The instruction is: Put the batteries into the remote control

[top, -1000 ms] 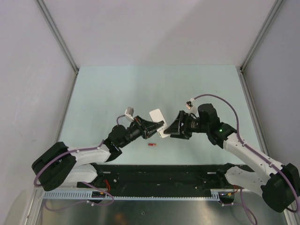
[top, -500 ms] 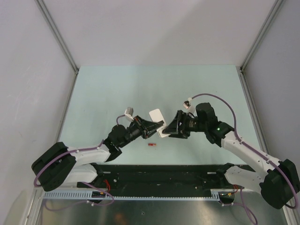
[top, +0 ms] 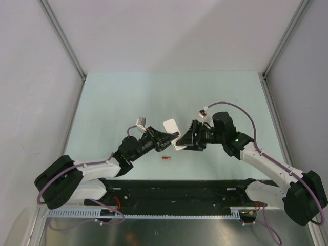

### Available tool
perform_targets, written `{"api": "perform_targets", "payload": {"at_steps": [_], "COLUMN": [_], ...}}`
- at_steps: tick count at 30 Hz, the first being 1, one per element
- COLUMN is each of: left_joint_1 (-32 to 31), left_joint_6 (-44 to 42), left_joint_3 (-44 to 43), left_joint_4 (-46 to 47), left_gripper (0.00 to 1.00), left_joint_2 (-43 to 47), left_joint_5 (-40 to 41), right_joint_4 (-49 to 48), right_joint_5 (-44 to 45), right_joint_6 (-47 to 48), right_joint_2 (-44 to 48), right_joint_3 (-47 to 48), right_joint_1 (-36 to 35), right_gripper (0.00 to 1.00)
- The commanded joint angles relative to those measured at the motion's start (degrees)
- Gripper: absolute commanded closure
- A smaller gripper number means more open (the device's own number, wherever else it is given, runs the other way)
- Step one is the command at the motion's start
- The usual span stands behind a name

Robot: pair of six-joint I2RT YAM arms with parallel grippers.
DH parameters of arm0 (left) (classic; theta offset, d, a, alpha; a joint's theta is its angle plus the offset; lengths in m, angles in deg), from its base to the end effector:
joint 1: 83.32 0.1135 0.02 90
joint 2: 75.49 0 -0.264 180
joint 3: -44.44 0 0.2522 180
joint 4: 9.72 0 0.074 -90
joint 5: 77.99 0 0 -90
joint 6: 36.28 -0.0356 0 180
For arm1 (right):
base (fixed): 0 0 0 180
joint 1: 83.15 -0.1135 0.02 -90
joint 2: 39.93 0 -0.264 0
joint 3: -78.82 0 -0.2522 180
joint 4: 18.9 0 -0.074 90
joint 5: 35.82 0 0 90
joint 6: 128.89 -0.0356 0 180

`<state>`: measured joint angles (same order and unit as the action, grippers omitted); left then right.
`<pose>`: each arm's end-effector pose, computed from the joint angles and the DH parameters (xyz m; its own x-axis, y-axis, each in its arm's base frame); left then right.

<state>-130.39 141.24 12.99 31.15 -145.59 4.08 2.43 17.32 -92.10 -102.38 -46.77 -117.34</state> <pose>0.1573 -0.1763 0.2085 -0.8172 -0.5743 -0.0486 0.0618 -0.0035 -0.9981 0.1840 0.1508 0.2620 -0.9493 0.1297 -0.2863 -0.2033 0.4411 0.8741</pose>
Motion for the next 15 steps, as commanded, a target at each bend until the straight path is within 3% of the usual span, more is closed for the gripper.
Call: {"api": "perform_targets", "payload": {"at_steps": [1, 15], "left_joint_1": [-0.7, -0.5], "left_joint_6": [0.7, 0.4], "left_joint_3": [-3.3, -1.7], "left_joint_4": [4.3, 4.3], "left_gripper": [1.0, 1.0], "left_joint_2": [1.0, -0.1], "left_joint_5": [-1.5, 0.8], "right_joint_4": [-2.4, -2.0], "right_joint_5": [0.6, 0.5], "right_joint_6": [-0.4, -0.6], "right_joint_2": [-1.2, 1.1], "right_joint_3": [2.0, 3.2], "right_joint_1": [-0.3, -0.3], "right_gripper": [0.34, 0.31]}}
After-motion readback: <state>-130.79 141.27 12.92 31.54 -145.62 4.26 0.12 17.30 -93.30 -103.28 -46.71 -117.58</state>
